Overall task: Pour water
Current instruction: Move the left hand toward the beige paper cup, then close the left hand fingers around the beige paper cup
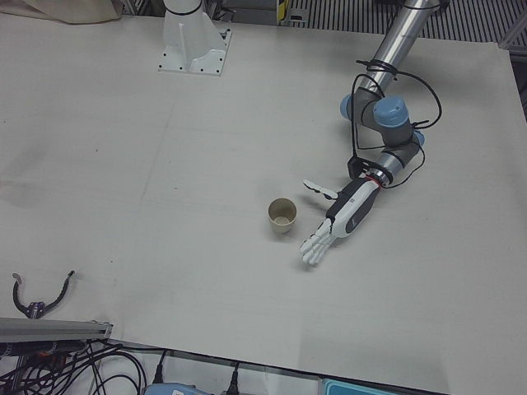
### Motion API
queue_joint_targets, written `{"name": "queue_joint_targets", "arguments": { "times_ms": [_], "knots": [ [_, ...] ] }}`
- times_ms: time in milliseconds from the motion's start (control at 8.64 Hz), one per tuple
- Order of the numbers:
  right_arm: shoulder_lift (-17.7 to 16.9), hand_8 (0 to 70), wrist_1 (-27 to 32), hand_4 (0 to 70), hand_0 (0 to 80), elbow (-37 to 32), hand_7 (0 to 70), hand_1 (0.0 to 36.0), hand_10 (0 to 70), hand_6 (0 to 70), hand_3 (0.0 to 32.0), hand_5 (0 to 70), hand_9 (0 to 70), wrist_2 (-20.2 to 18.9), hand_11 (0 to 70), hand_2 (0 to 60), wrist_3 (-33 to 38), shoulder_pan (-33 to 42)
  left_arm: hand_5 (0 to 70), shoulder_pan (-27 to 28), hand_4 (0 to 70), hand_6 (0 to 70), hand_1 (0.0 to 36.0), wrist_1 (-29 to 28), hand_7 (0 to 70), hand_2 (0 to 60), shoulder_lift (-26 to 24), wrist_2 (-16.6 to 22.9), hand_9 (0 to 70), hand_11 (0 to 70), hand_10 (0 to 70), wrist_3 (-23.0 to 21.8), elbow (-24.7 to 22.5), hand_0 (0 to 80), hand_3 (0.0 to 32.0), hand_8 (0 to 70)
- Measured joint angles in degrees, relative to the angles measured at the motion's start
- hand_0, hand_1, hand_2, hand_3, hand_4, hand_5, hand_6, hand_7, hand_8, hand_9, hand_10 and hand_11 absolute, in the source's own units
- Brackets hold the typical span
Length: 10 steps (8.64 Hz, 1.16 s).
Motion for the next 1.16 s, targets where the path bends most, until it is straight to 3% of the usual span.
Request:
{"name": "queue_joint_targets", "arguments": {
  "times_ms": [463, 579, 810, 1042, 1157],
  "knots": [
    [0.3, 0.0, 0.0, 7.5, 41.7, -0.7, 8.4, 9.4, 0.0, 3.1, 0.0, 14.6, 0.2, 0.0, 0.0, 10.9, 0.0, -0.1, 7.3, 1.6, 6.0, 0.0, 20.8, 0.4, 2.7, 0.0, -2.9, -0.2, 0.0, 0.0, 0.0, -0.3, 1.8, 63.8, 7.4, 1.1],
    [0.4, 0.0, 0.0, 7.3, 41.5, -0.9, 8.1, 9.4, 0.0, 3.0, 0.0, 14.4, 0.2, 0.0, 0.0, 10.9, 0.0, -0.1, 8.1, 1.7, 8.1, 0.0, 21.2, 0.6, 2.7, 0.0, -3.1, -0.2, 0.0, 0.0, 0.0, -0.5, 1.9, 64.9, 4.2, 1.2],
    [0.5, 0.0, 0.1, 7.3, 41.3, -1.2, 8.2, 9.2, 0.0, 3.0, 0.0, 14.2, 0.2, 0.0, 0.0, 10.9, 0.1, -0.2, 9.0, 1.7, 8.7, 0.0, 24.6, 1.7, 2.6, 0.0, -3.8, -0.2, 0.0, 0.0, 0.0, -0.7, 1.8, 78.4, 4.6, 1.6],
    [0.6, 0.0, 0.1, 7.2, 41.2, -1.2, 7.9, 9.2, 0.0, 2.9, 0.0, 14.3, 0.1, 0.0, 0.0, 11.2, 0.1, -0.2, 9.5, 1.7, 9.3, 0.0, 24.8, 3.2, 2.9, 0.0, -4.8, -0.1, 0.0, 0.0, 0.0, -0.8, 1.5, 78.6, 3.4, 1.9],
    [0.6, 0.0, 0.1, 7.1, 41.2, -1.3, 8.0, 9.3, 0.0, 3.0, 0.0, 14.3, 0.2, 0.0, 0.0, 11.3, 0.1, -0.2, 9.6, 1.7, 9.6, 0.0, 24.8, 3.7, 3.2, 0.0, -5.1, -0.1, 0.0, 0.0, 0.0, -0.8, 1.3, 79.7, 4.4, 1.9]
  ]
}}
